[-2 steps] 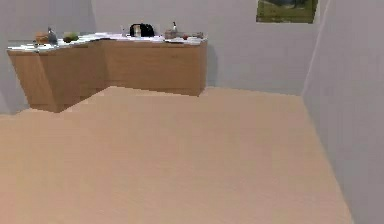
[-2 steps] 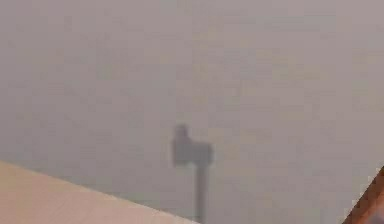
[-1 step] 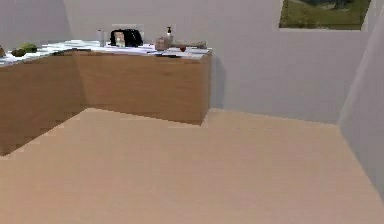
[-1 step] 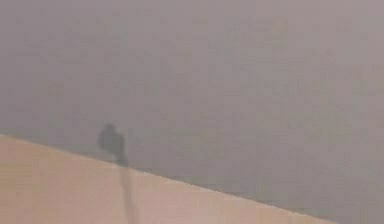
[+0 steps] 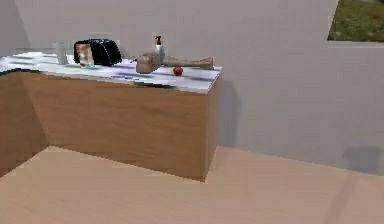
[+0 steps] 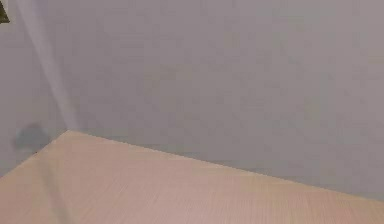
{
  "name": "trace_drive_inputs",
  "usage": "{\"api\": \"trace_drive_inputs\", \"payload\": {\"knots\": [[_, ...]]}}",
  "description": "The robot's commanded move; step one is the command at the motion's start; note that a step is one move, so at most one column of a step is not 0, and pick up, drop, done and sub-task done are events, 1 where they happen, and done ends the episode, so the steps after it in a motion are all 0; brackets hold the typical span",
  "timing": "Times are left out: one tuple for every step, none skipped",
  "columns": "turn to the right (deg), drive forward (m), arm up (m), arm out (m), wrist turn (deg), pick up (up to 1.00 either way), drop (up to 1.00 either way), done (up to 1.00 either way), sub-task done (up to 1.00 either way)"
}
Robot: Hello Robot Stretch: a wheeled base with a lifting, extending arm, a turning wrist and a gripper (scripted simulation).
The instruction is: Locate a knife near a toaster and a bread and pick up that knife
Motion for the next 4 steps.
{"api": "trace_drive_inputs", "payload": {"knots": [[3.0, 0.00, 0.00, 0.00, 0.0, 0.00, 0.00, 0.00, 0.00], [0.0, 0.80, 0.00, 0.00, 0.0, 0.00, 0.00, 0.00, 0.00], [-45.0, 0.00, 0.00, 0.00, 0.0, 0.00, 0.00, 0.00, 0.00], [-24.0, 0.00, 0.00, 0.00, 0.0, 0.00, 0.00, 0.00, 0.00]]}}
